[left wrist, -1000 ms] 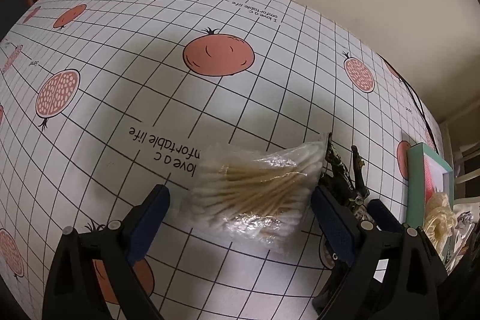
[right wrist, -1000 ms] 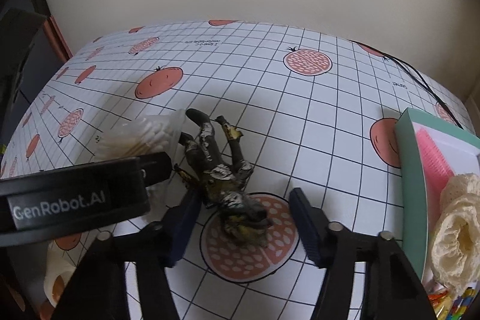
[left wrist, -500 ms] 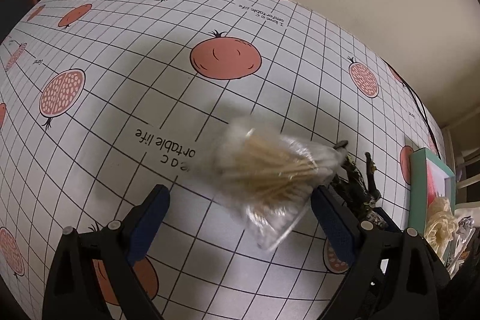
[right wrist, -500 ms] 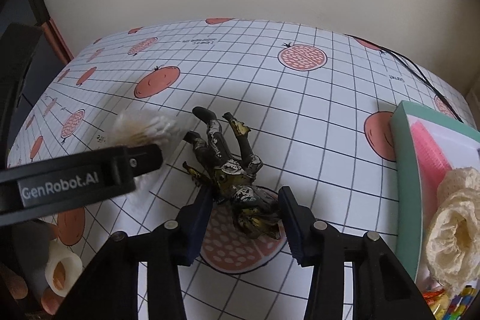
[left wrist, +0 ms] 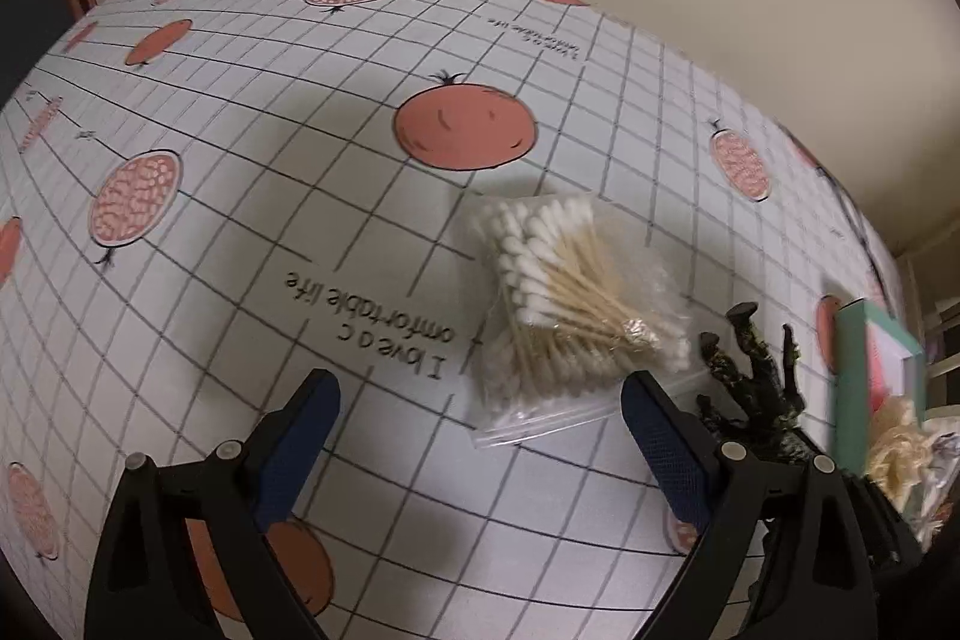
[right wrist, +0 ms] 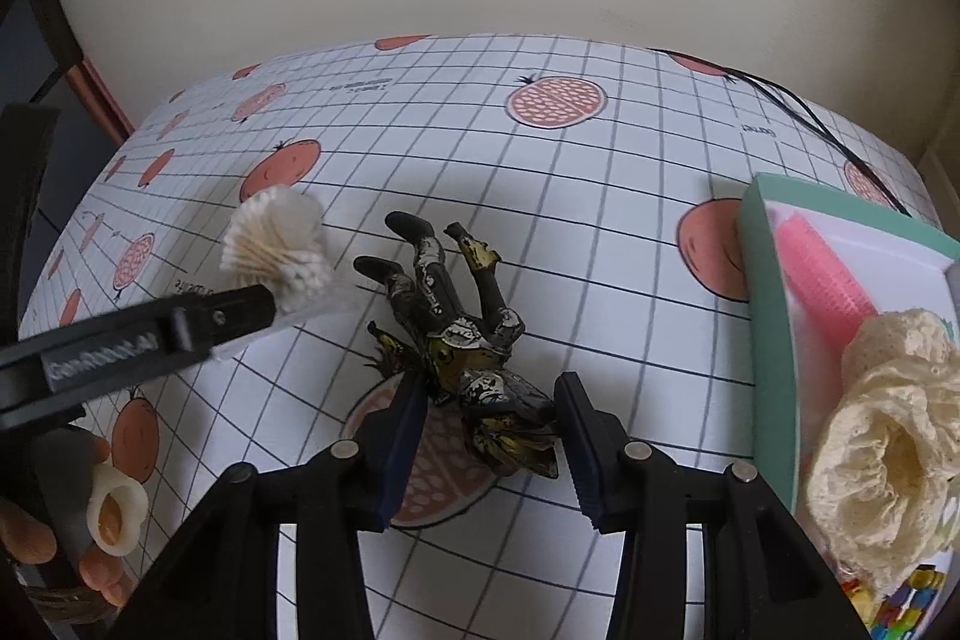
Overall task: Organize objects
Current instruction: 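Grasp the cotton swab bag with the left gripper while the right gripper grasps the action figure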
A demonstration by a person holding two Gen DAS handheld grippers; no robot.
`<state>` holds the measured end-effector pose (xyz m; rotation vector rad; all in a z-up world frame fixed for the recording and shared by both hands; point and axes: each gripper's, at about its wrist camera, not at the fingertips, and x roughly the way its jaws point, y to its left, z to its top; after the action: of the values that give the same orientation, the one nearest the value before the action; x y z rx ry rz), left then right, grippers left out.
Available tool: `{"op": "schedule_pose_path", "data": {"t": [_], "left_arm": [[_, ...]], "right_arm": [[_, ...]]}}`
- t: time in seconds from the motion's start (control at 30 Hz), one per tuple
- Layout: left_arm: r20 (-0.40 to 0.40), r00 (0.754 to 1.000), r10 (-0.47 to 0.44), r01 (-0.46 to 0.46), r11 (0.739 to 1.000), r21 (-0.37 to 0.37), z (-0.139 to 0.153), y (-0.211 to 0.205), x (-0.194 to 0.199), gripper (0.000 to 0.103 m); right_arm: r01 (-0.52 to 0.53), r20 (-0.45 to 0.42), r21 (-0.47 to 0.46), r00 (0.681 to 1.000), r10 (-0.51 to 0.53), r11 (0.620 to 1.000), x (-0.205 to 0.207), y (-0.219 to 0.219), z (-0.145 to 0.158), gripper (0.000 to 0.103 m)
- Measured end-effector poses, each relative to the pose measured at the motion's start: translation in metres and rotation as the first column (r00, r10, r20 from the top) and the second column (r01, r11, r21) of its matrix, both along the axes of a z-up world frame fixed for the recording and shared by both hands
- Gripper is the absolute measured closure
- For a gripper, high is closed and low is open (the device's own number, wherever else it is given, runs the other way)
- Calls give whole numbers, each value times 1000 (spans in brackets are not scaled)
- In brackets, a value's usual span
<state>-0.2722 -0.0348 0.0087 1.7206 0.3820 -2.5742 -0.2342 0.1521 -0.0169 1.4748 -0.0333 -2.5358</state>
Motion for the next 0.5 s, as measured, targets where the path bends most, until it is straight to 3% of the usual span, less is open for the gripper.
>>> {"op": "schedule_pose_path", "data": {"t": [0.2,0.5], "left_arm": [[-34,999,11,-9,998,70,8,-1,-1,8],[-54,998,37,-35,998,48,8,14,-19,8]], "right_arm": [[14,4,-6,1000,-14,1000,-1,6,0,57],[13,3,-9,1000,-13,1000,0,8,-1,57]]}}
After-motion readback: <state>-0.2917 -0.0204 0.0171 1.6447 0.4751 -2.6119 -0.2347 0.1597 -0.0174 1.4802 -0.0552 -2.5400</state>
